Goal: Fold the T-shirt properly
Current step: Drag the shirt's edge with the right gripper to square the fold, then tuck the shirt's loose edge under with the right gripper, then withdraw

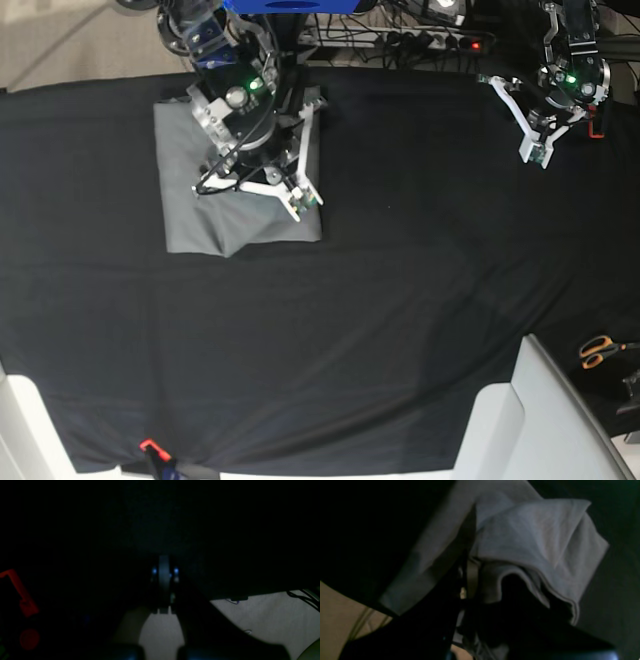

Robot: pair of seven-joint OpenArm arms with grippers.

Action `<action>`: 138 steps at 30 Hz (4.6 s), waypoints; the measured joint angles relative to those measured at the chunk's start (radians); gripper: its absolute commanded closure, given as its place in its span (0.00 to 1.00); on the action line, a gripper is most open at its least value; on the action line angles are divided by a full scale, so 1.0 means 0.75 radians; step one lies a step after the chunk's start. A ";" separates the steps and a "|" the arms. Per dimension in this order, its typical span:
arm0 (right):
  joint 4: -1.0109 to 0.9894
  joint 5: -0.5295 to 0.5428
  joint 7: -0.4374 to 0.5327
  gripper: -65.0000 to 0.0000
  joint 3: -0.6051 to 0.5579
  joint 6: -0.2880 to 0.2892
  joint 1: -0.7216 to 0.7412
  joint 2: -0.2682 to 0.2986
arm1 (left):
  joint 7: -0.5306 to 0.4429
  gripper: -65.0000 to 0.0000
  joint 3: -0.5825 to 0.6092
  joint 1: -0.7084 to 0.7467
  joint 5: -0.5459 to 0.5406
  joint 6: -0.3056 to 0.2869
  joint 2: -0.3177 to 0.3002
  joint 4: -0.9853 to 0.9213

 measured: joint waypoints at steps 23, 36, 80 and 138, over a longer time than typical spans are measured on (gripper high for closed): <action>0.048 0.187 -0.001 0.51 0.071 0.367 -0.006 0.015 | -0.036 1.00 -0.004 -0.037 -0.014 0.000 -0.010 -0.084; 0.285 0.187 0.006 0.61 0.572 0.767 0.042 -0.005 | -0.036 1.00 -0.004 -0.064 -0.012 0.000 -0.010 -0.093; -0.090 0.197 -0.096 0.99 0.480 0.772 0.240 -0.069 | -0.038 1.00 -0.004 -0.063 -0.012 0.000 -0.009 -0.094; 0.269 0.482 -0.081 0.92 0.918 0.574 -0.173 0.152 | -0.031 1.00 0.148 -0.061 0.026 0.035 -0.030 -0.049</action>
